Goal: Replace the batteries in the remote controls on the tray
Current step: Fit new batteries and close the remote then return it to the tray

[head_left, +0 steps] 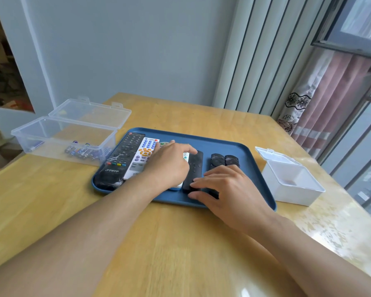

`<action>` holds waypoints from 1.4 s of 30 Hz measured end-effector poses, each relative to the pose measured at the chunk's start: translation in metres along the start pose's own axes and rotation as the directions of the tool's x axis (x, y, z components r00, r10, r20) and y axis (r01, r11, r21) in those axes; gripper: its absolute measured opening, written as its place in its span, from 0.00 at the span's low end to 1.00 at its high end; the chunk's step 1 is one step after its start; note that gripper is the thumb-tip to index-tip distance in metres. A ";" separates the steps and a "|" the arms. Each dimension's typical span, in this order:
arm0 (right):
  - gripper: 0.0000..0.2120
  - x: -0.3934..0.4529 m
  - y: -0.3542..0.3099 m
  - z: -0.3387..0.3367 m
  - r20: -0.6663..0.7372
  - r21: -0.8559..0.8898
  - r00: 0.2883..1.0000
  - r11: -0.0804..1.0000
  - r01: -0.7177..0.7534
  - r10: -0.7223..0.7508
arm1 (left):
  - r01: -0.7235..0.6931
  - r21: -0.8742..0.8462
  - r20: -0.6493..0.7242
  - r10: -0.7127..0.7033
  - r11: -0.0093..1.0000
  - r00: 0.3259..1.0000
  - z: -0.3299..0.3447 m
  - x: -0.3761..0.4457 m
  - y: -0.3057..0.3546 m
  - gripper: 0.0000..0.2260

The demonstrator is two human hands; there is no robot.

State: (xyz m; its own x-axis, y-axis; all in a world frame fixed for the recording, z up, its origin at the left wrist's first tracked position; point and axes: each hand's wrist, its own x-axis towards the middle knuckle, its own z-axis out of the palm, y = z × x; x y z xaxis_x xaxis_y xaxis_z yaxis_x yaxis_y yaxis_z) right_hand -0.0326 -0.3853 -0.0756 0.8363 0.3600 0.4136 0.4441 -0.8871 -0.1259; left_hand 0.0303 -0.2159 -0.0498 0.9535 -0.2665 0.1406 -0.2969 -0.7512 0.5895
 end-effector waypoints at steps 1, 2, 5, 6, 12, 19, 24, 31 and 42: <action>0.17 -0.001 0.000 -0.002 -0.017 0.009 1.000 1.000 -0.002 0.003 | -0.042 0.032 0.040 0.041 0.999 0.998 0.002 0.001 -0.001 0.26; 0.15 -0.002 0.000 -0.004 -0.050 0.014 0.999 1.000 -0.019 0.019 | -0.082 0.069 0.087 0.076 0.994 0.993 0.003 0.001 -0.002 0.25; 0.15 -0.002 0.004 -0.011 -0.092 -0.056 0.983 0.985 -0.165 0.160 | -0.149 0.177 0.198 0.113 0.973 0.974 0.007 -0.001 -0.001 0.19; 0.20 -0.003 0.006 -0.012 -0.023 -0.097 0.971 0.966 -0.238 0.237 | -0.163 0.205 0.217 0.118 0.965 0.969 0.008 -0.002 0.000 0.19; 0.36 -0.007 0.010 -0.017 0.303 -0.034 0.874 0.921 -0.389 0.380 | -0.195 0.325 0.257 0.112 0.925 0.960 0.015 -0.006 -0.001 0.24; 0.33 -0.004 0.026 -0.016 0.321 -0.016 0.885 0.936 -0.351 0.338 | -0.179 0.347 0.199 0.114 0.921 0.973 0.019 -0.007 0.006 0.23; 0.31 -0.004 0.016 -0.017 0.091 -0.172 0.945 0.940 -0.295 0.314 | -0.186 0.358 0.191 0.123 0.915 0.974 0.017 -0.009 0.007 0.22; 0.23 -0.008 -0.017 -0.021 0.020 -0.404 0.951 0.872 -0.275 0.309 | -0.212 0.401 0.177 0.152 0.891 0.972 0.017 -0.007 0.004 0.22; 0.23 -0.007 -0.026 -0.031 0.028 -0.393 0.920 0.851 -0.350 0.391 | -0.243 0.373 0.166 0.193 0.896 0.967 0.021 -0.003 0.001 0.19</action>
State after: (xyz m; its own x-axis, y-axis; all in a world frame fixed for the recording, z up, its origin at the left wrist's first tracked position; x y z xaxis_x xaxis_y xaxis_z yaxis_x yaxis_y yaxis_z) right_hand -0.0602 -0.3737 -0.0470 0.9520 -0.0078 0.3061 -0.0410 -0.9939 0.1022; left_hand 0.0261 -0.2283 -0.0667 0.8563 -0.5028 0.1179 -0.5165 -0.8333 0.1971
